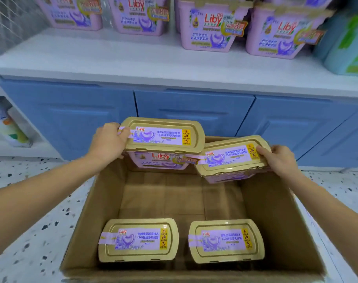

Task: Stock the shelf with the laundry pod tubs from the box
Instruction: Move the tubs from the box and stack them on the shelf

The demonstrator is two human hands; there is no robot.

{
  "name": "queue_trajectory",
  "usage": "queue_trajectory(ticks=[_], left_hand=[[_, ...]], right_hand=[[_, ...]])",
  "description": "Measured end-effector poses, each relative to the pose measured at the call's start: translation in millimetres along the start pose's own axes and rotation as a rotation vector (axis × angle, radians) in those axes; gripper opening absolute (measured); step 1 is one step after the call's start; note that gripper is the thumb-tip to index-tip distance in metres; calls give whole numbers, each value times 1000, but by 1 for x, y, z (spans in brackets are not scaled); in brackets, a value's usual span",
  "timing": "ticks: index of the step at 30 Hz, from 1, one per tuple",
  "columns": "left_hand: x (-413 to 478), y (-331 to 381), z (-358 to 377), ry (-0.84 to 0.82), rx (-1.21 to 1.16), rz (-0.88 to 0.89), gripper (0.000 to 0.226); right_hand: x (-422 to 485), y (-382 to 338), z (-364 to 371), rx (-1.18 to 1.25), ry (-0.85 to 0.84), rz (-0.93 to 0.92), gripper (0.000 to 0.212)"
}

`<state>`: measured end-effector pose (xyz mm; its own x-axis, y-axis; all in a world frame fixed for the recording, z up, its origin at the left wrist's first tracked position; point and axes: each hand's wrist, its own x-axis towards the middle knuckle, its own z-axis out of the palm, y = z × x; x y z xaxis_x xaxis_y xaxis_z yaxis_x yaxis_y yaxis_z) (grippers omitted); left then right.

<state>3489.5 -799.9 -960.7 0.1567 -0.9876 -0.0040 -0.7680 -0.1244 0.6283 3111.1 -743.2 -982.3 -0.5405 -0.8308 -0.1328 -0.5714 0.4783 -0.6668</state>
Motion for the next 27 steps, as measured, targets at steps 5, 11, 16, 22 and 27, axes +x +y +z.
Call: queue_trajectory(ticks=[5, 11, 16, 22, 27], left_hand=[[12, 25, -84, -15, -143, 39, 26], [27, 63, -169, 47, -265, 55, 28], [40, 92, -205, 20, -339, 39, 22], [64, 111, -200, 13, -347, -4, 27], [88, 121, -191, -1, -340, -39, 29]], right_hand=[[-13, -54, -69, 191, -1, -96, 34], [-16, -126, -141, 369, 30, -187, 31], [-4, -174, -172, 397, 49, -232, 27], [17, -206, -170, 377, 47, -208, 27], [34, -221, -156, 333, 60, -167, 25]])
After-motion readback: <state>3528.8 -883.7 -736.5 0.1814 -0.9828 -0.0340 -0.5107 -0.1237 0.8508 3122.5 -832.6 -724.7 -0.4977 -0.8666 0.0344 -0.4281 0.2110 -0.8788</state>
